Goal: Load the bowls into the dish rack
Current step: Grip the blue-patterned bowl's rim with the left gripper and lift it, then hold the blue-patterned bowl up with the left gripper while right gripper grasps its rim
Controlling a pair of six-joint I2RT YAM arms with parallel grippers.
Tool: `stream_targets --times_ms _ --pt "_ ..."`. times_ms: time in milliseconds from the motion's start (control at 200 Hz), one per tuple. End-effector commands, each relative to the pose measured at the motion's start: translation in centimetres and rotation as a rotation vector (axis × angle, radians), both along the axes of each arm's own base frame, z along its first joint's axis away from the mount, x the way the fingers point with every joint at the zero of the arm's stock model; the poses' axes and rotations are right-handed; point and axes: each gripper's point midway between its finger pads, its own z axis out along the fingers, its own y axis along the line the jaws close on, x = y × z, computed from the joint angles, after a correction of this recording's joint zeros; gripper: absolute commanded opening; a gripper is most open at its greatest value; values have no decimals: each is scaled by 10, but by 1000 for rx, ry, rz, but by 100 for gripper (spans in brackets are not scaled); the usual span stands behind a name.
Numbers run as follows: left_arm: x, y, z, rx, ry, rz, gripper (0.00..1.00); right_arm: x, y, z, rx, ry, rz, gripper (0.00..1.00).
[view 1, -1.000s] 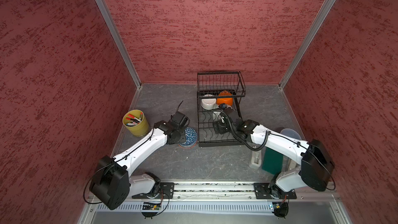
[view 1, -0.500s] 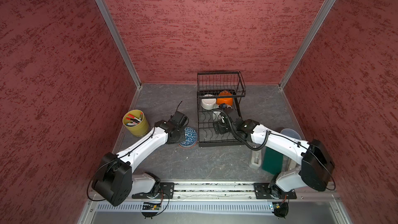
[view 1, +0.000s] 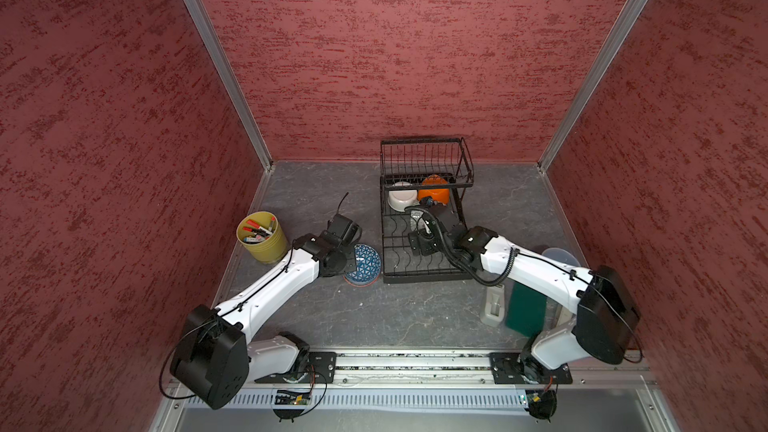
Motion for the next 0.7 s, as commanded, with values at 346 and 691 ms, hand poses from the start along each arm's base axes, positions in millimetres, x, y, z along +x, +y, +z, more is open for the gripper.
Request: stream_targets --times_ms 346,691 --pt "8 -15 35 -111 -127 -39 0 4 13 8 64 6 13 95" --pt "9 -31 47 -171 -179 -71 0 7 29 44 188 -43 41 95"
